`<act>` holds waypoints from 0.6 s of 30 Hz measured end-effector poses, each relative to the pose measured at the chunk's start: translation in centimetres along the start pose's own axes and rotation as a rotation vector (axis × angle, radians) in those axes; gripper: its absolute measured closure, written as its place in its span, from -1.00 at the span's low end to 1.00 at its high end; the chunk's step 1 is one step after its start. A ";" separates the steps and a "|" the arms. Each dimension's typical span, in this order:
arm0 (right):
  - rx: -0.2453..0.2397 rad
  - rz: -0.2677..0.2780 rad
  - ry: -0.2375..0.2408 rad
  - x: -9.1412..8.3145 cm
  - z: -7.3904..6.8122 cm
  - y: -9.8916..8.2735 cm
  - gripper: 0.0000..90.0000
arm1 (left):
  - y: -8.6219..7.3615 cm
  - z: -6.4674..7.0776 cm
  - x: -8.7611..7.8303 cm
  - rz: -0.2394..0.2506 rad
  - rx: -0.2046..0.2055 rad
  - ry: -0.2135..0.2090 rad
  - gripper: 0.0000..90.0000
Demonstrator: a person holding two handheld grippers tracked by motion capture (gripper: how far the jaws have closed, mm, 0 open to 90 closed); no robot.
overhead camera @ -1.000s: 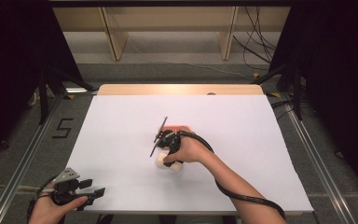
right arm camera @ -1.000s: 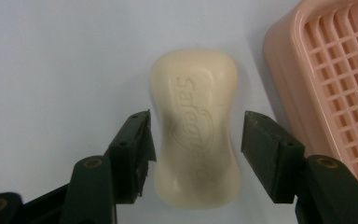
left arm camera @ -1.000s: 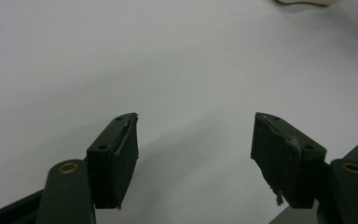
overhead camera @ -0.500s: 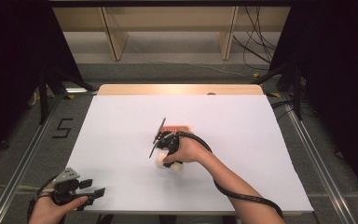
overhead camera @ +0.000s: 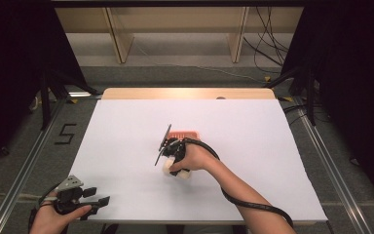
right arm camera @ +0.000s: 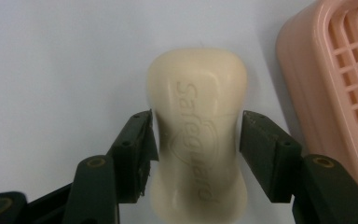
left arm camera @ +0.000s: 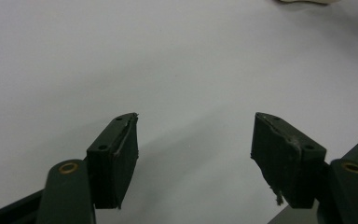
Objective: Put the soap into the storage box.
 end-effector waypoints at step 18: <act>-0.011 -0.026 0.000 0.5 0.0 0.2 0.03 | 0.0 0.0 0.0 -0.007 -0.003 -0.010 -0.31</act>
Point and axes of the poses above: each handheld gripper's, and its own axes: x roughly forward along the jaws, y roughly out of its top, z roughly to its right, the point moved 3 cm from there along x, roughly forward along the jaws, and after that the axes turned 7 degrees about -x, right-handed, at the moved point
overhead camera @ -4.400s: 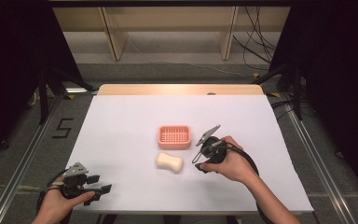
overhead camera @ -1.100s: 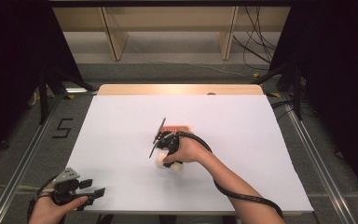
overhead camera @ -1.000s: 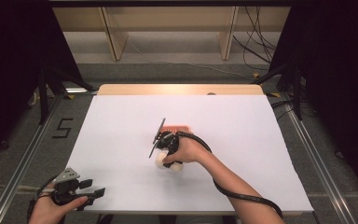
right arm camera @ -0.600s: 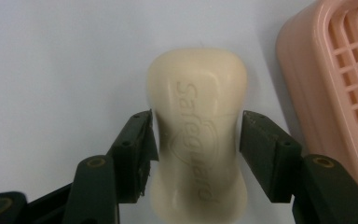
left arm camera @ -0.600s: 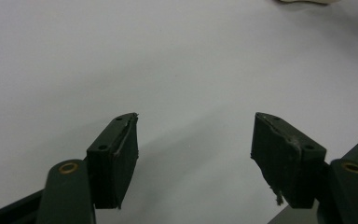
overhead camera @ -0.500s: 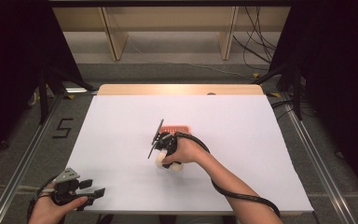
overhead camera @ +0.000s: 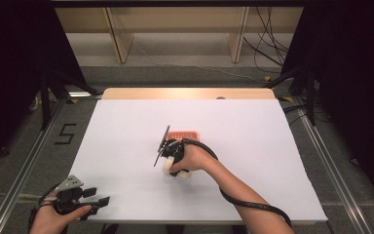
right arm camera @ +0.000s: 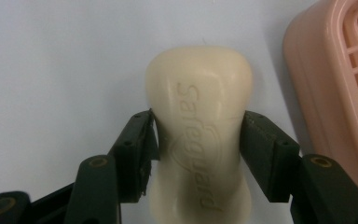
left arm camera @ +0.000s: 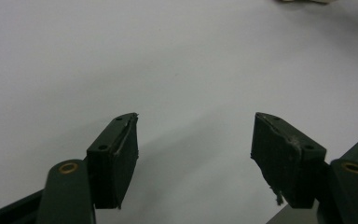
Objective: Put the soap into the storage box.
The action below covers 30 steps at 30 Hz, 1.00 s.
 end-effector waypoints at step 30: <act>0.004 -0.004 0.011 0.3 -0.1 -0.4 0.12 | 0.0 0.0 0.0 -0.004 0.000 -0.002 -0.31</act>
Point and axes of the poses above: each handheld gripper's, and its own axes: x roughly forward along the jaws, y roughly out of its top, z roughly to its right, the point moved 3 cm from there along x, roughly forward along the jaws, and after that the axes turned 7 degrees about -x, right-handed, at the moved point
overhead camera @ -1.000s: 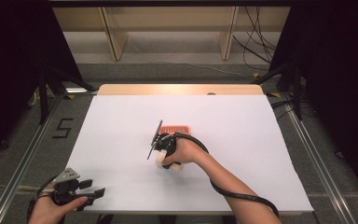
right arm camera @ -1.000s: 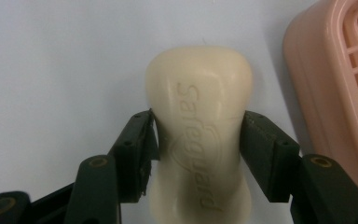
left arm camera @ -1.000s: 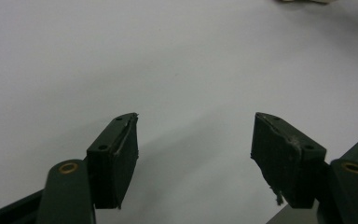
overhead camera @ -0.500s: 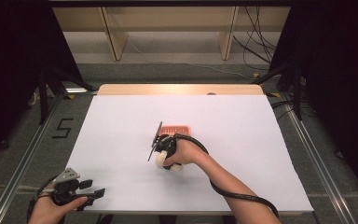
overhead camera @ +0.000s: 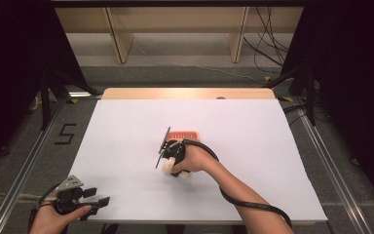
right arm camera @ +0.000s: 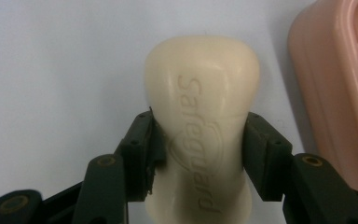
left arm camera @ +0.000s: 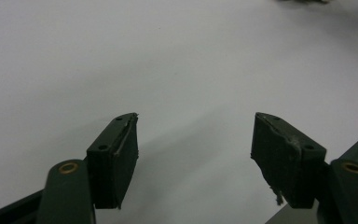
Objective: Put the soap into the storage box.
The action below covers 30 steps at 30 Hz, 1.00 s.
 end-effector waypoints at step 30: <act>0.023 0.030 0.007 -1.1 0.4 -0.5 0.13 | 0.0 0.0 0.0 -0.009 -0.001 0.004 -0.31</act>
Point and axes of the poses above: each handheld gripper's, and its own axes: x roughly forward along the jaws, y roughly out of its top, z roughly to its right, the point moved 3 cm from there along x, roughly forward along the jaws, and after that the axes turned 7 degrees about -x, right-handed, at the moved point
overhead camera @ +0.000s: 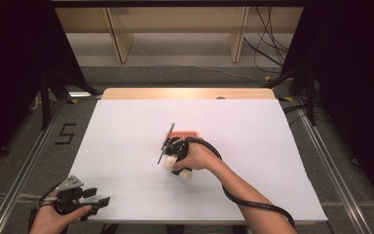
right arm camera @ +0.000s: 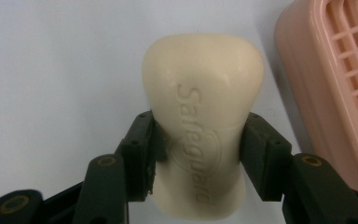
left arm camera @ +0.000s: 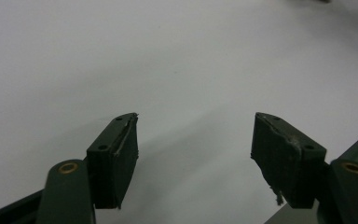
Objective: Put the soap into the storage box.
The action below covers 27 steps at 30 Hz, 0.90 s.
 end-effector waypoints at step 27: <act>0.049 0.016 0.023 -1.3 0.3 -0.3 0.13 | 0.0 0.0 0.1 -0.004 -0.003 -0.004 -0.31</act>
Point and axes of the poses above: each handheld gripper's, and its own axes: x roughly forward along the jaws, y roughly out of its top, z roughly to its right, the point moved 3 cm from there along x, roughly forward along the jaws, and after that the axes turned 7 degrees about -x, right-handed, at the moved point
